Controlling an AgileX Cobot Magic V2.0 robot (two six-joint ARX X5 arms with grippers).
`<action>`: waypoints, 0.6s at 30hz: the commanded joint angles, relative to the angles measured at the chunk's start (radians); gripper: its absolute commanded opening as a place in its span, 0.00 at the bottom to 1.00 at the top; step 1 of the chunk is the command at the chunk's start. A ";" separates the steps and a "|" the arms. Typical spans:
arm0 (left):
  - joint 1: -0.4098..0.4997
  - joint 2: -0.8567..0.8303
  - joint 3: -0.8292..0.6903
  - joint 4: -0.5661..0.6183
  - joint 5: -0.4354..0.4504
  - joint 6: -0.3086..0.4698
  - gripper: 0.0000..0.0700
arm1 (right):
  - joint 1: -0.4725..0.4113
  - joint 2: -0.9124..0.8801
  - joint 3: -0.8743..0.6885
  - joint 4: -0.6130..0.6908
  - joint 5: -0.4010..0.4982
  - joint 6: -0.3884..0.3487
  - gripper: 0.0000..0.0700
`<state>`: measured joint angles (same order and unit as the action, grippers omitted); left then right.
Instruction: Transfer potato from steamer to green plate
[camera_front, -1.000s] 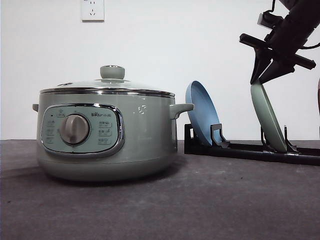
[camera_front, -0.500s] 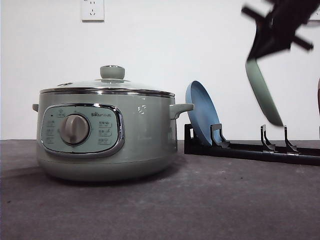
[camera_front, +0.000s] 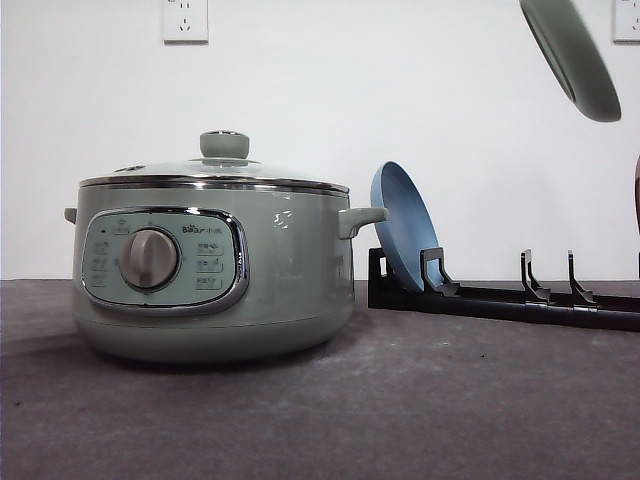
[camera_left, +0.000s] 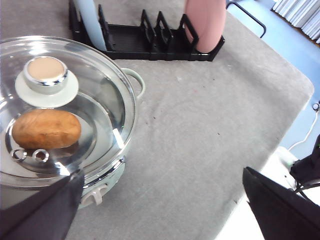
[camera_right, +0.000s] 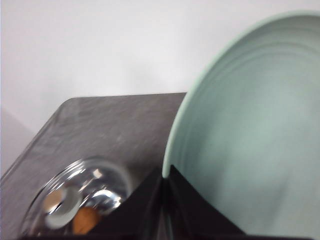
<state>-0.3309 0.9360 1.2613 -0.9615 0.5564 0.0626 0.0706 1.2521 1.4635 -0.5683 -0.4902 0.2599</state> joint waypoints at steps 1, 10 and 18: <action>-0.008 0.007 0.026 0.008 0.010 0.017 0.91 | 0.015 -0.016 0.024 -0.034 -0.006 -0.058 0.00; -0.024 0.007 0.026 0.012 0.010 0.030 0.91 | 0.225 -0.132 0.022 -0.379 0.269 -0.200 0.00; -0.024 0.007 0.026 0.014 0.010 0.031 0.91 | 0.484 -0.241 -0.046 -0.508 0.520 -0.174 0.00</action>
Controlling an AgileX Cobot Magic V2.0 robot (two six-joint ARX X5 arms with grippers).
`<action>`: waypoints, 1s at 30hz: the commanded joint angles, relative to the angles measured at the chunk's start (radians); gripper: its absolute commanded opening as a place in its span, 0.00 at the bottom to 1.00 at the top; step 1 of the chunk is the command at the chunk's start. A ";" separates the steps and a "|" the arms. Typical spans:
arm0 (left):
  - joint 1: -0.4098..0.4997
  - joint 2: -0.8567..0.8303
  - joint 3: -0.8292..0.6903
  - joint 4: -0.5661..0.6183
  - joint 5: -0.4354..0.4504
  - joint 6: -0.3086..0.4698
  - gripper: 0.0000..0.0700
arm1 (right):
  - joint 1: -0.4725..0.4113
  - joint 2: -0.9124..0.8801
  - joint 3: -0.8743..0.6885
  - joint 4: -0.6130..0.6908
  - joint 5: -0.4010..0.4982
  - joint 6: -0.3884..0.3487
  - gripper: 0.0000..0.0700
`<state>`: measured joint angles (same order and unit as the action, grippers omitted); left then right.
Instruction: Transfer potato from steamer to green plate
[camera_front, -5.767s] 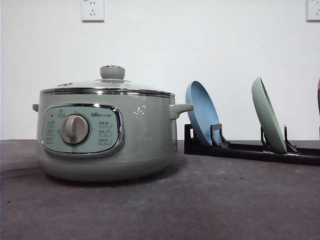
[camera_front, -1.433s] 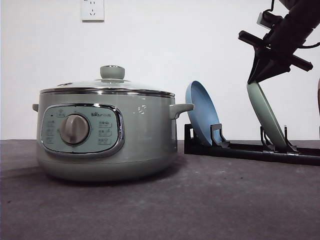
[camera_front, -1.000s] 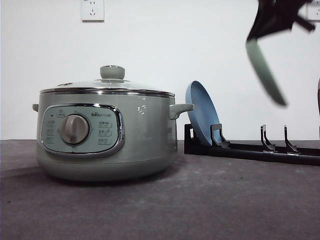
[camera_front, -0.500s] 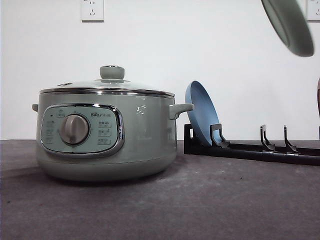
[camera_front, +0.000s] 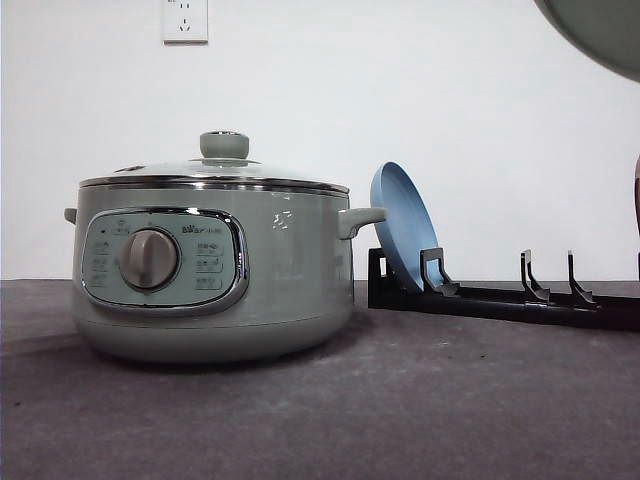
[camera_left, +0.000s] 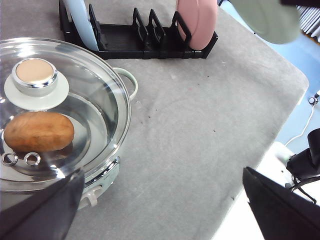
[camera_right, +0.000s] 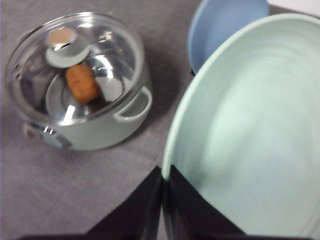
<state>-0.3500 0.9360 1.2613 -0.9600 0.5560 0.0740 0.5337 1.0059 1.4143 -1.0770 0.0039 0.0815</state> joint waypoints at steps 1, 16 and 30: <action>-0.005 0.007 0.026 0.012 0.010 0.019 0.91 | 0.049 -0.005 -0.015 -0.012 0.051 0.024 0.00; -0.005 0.007 0.026 0.013 0.010 0.016 0.91 | 0.369 -0.020 -0.431 0.105 0.240 0.247 0.00; -0.005 0.007 0.026 0.012 0.010 0.016 0.91 | 0.498 0.299 -0.518 0.243 0.310 0.310 0.00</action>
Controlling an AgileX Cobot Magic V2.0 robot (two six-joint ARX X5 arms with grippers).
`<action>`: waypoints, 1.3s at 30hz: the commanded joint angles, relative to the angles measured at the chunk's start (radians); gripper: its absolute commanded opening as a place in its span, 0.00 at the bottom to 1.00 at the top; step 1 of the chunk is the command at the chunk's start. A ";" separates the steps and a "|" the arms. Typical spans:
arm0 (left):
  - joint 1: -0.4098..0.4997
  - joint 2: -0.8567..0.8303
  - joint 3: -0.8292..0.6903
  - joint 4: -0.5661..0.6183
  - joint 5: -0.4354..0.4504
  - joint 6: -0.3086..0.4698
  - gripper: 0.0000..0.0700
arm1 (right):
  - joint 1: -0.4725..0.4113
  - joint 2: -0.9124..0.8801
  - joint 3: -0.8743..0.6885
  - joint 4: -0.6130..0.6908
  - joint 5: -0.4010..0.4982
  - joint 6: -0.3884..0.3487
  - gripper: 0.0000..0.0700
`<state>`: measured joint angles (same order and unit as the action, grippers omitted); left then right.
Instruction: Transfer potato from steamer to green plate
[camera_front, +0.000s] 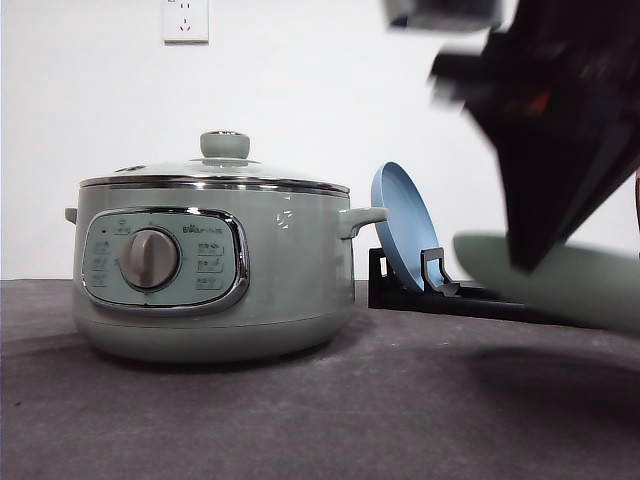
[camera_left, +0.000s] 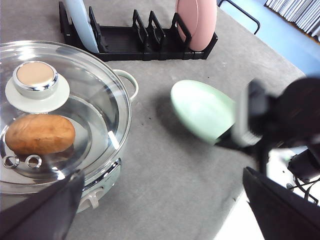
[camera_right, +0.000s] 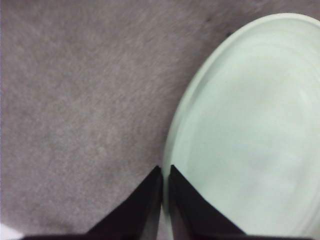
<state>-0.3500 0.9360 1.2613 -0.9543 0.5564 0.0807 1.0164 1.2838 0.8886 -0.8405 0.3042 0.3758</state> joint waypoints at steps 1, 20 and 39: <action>-0.005 0.007 0.026 0.006 0.010 0.010 0.91 | 0.023 0.042 0.007 0.010 0.010 0.016 0.00; -0.005 0.007 0.026 0.006 0.010 0.010 0.91 | 0.056 0.101 0.010 0.112 -0.078 0.002 0.38; -0.005 0.028 0.026 0.007 0.010 0.011 0.91 | -0.304 -0.302 0.140 0.047 -0.464 -0.224 0.95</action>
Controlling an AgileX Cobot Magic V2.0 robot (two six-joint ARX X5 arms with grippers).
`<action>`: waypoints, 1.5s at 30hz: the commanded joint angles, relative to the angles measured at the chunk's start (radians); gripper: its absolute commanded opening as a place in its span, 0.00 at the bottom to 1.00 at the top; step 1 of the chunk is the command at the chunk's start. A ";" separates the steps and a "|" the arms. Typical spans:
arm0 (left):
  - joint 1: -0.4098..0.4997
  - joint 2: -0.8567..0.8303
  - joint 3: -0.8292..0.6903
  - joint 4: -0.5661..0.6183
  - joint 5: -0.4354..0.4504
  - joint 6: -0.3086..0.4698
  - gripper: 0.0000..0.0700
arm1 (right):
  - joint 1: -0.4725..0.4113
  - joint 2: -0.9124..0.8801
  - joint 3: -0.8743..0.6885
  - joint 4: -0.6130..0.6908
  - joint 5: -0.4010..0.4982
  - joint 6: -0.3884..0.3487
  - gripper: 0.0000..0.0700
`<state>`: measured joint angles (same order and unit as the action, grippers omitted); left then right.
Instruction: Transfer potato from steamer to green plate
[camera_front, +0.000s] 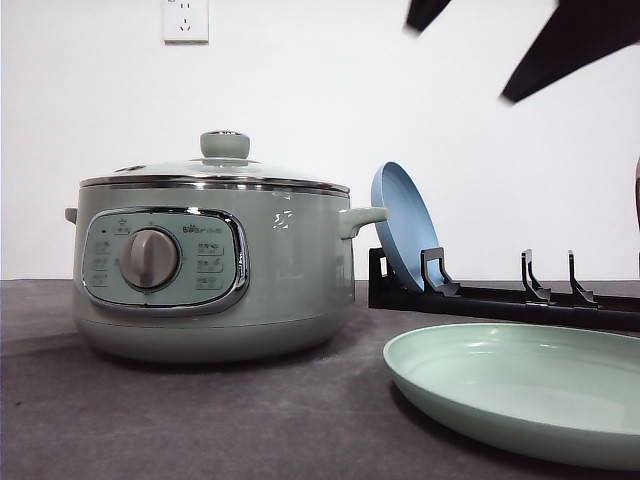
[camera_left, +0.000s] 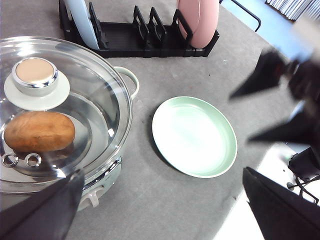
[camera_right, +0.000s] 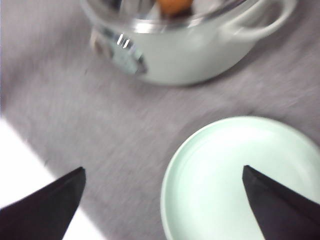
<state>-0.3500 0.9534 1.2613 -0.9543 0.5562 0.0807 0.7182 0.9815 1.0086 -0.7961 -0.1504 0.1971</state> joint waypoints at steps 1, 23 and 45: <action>-0.005 0.012 0.026 0.007 0.010 0.011 0.91 | -0.034 -0.017 0.023 0.005 -0.019 -0.059 0.95; -0.005 0.015 0.026 0.006 0.010 0.011 0.91 | -0.216 -0.278 0.001 0.004 -0.134 -0.026 0.95; -0.005 0.032 0.026 0.036 0.007 0.020 0.91 | -0.216 -0.357 -0.007 0.003 -0.111 -0.021 0.95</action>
<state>-0.3500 0.9723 1.2613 -0.9346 0.5560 0.0878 0.4965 0.6201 0.9947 -0.8047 -0.2592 0.1650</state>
